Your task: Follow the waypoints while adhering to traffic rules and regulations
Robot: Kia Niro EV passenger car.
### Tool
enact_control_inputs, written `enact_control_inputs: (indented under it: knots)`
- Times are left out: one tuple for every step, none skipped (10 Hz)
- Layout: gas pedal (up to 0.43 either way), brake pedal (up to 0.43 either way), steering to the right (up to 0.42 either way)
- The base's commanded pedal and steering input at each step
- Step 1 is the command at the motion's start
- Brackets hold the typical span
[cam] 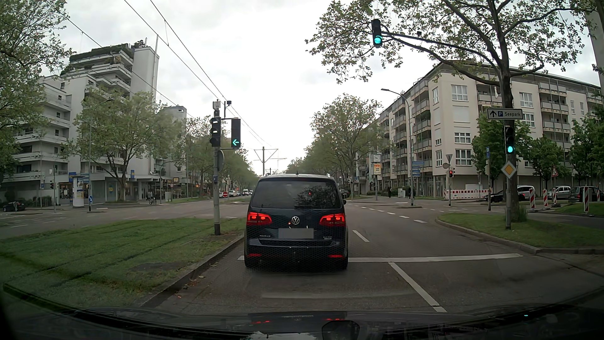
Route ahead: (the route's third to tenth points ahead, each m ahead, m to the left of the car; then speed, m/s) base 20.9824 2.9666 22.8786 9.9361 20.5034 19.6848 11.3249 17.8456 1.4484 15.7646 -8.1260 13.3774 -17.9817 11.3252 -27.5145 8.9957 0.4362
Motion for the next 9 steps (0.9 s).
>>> enact_control_inputs:
  knots:
    - [0.157,0.0,-0.001]
    - [0.177,0.0,-0.001]
    - [0.189,0.0,-0.002]
    - [0.197,0.0,-0.001]
    - [0.197,0.0,-0.001]
    - [0.197,0.0,-0.001]
    - [0.197,0.0,-0.001]
    - [0.197,0.0,-0.001]
    - [0.197,0.0,-0.001]
